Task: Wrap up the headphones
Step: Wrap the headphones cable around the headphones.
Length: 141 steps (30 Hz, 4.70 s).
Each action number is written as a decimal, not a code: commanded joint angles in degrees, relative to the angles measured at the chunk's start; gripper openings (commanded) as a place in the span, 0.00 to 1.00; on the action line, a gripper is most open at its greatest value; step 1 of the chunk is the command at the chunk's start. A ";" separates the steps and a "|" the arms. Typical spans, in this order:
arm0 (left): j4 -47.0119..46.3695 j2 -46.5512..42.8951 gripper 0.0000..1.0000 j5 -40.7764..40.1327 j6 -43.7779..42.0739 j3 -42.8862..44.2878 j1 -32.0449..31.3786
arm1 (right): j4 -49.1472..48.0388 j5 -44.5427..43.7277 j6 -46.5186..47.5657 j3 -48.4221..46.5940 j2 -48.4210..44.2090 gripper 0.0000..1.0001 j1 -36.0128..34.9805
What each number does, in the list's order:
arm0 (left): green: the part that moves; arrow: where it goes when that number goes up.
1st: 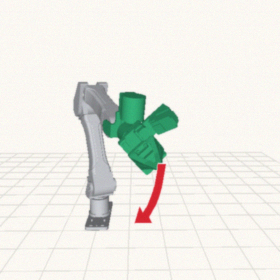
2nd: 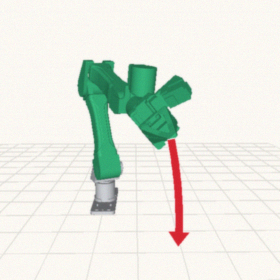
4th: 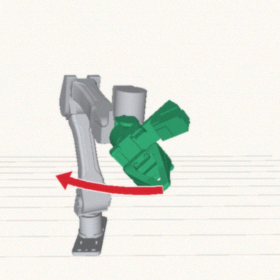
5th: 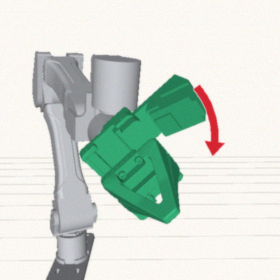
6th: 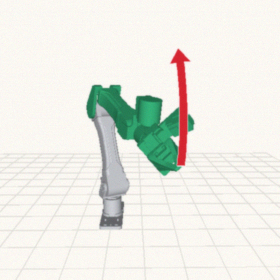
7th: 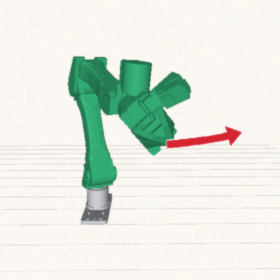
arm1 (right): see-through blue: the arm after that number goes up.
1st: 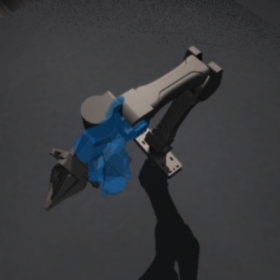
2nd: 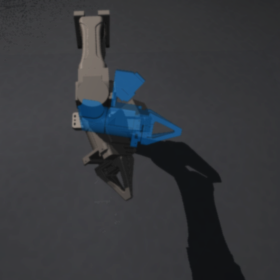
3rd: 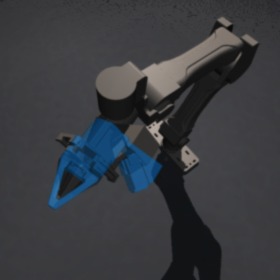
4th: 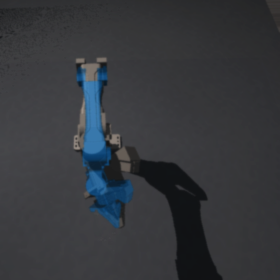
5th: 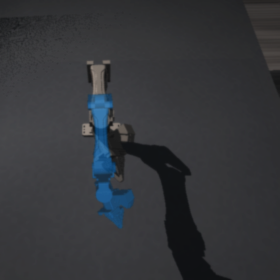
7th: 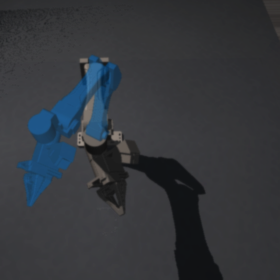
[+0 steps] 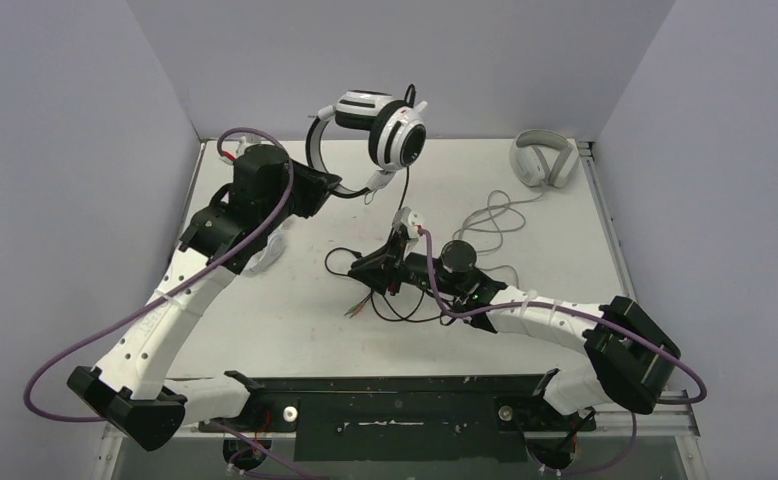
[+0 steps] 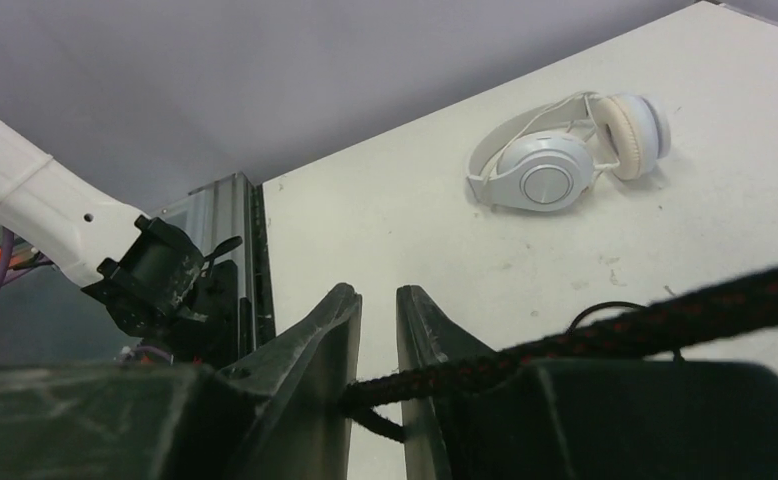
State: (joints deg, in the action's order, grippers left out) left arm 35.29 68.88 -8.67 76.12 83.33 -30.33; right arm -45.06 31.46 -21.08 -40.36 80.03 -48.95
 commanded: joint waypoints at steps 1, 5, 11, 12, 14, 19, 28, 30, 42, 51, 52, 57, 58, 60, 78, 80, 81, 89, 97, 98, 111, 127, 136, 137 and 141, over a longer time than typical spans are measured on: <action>10.66 3.49 0.00 -15.51 2.13 8.88 -1.03 | 5.10 -2.90 2.67 -3.05 -3.12 0.21 -3.68; 12.68 4.57 0.00 -23.94 -0.62 8.61 -1.01 | 15.93 -4.32 4.23 -6.96 -4.42 0.03 -5.69; 13.31 4.28 0.00 -37.50 -4.52 6.67 -1.05 | 26.46 -3.66 5.09 -10.07 -8.18 0.00 -7.00; 13.48 4.45 0.00 -39.46 -5.66 6.60 -1.05 | 28.37 -3.07 5.53 -10.72 -8.92 0.00 -7.03; 13.68 4.78 0.00 -42.93 -8.37 6.30 -1.05 | 32.52 -1.74 6.49 -12.27 -10.00 0.00 -7.13; 14.30 6.64 0.00 -46.15 -14.30 6.23 -0.96 | 42.45 0.39 9.75 -17.83 -11.25 0.00 -7.13; 13.07 9.33 0.00 -36.92 -18.37 4.38 -0.04 | 55.56 1.18 16.09 -28.75 -9.69 0.00 -7.05; 12.30 9.16 0.00 -28.79 -15.98 4.43 2.50 | 56.29 0.22 16.89 -28.62 -8.82 0.00 -7.00; 13.66 9.43 0.00 -6.77 -9.90 15.07 10.20 | 42.61 0.22 11.66 -11.67 -7.80 0.00 -6.55; 8.74 8.20 0.00 -1.62 -5.14 10.74 10.20 | 31.02 3.78 7.27 -10.45 3.59 0.00 -7.75; 8.73 8.35 0.00 -1.58 -4.75 10.11 10.20 | 30.91 3.98 7.25 -11.71 4.33 0.00 -8.09; 4.76 9.03 0.00 6.74 -3.40 6.22 10.27 | 32.14 4.33 8.63 -16.00 7.07 0.00 -9.06; 4.18 9.20 0.00 8.17 -3.22 5.74 10.23 | 32.33 4.37 9.25 -16.53 7.47 0.00 -9.09; 3.85 9.41 0.00 10.81 -3.58 5.36 10.28 | 32.34 4.24 10.26 -17.24 8.49 0.00 -9.00; 5.27 8.67 0.00 26.95 -14.78 0.88 10.20 | 24.98 17.42 11.76 -13.83 11.64 0.00 2.32; 5.19 8.83 0.00 25.55 -14.62 0.70 10.11 | 29.05 17.24 14.70 -14.93 11.38 0.00 1.84; 5.17 8.88 0.00 24.53 -14.48 0.50 10.11 | 30.93 17.20 16.12 -15.65 11.20 0.00 1.08; 2.94 12.87 0.00 24.93 -14.12 3.31 10.07 | 35.41 17.85 20.61 -17.14 9.18 0.00 -5.31; 3.30 12.79 0.00 18.63 -14.29 2.07 8.85 | 35.59 18.01 18.88 -19.00 7.35 0.00 -6.56; 3.41 12.30 0.00 15.51 -14.46 1.43 8.80 | 36.02 18.02 18.62 -19.47 7.12 0.00 -6.65; 13.54 7.30 0.00 -37.73 -23.66 0.24 4.18 | 43.20 14.40 17.52 -21.90 -1.04 0.00 -6.45; -1.88 4.65 0.00 -41.52 -63.79 -8.16 -6.46 | 63.52 -1.92 22.68 -34.66 -2.28 0.03 3.89; 6.04 7.52 0.00 -32.52 -69.56 -2.83 -8.58 | 69.75 -12.05 27.40 -38.49 -0.05 0.09 6.74; 7.01 7.92 0.00 -31.03 -69.61 -2.15 -8.87 | 69.47 -13.17 27.48 -38.62 0.07 0.09 6.98; 9.20 8.53 0.00 -23.47 -69.87 -0.58 -9.80 | 67.64 -18.64 26.68 -38.54 0.51 0.14 7.98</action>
State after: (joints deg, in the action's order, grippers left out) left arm 44.18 77.71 -39.94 7.05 78.02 -39.20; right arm 24.77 20.56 5.13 -76.09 80.25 -42.11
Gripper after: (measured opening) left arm 0.061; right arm 0.130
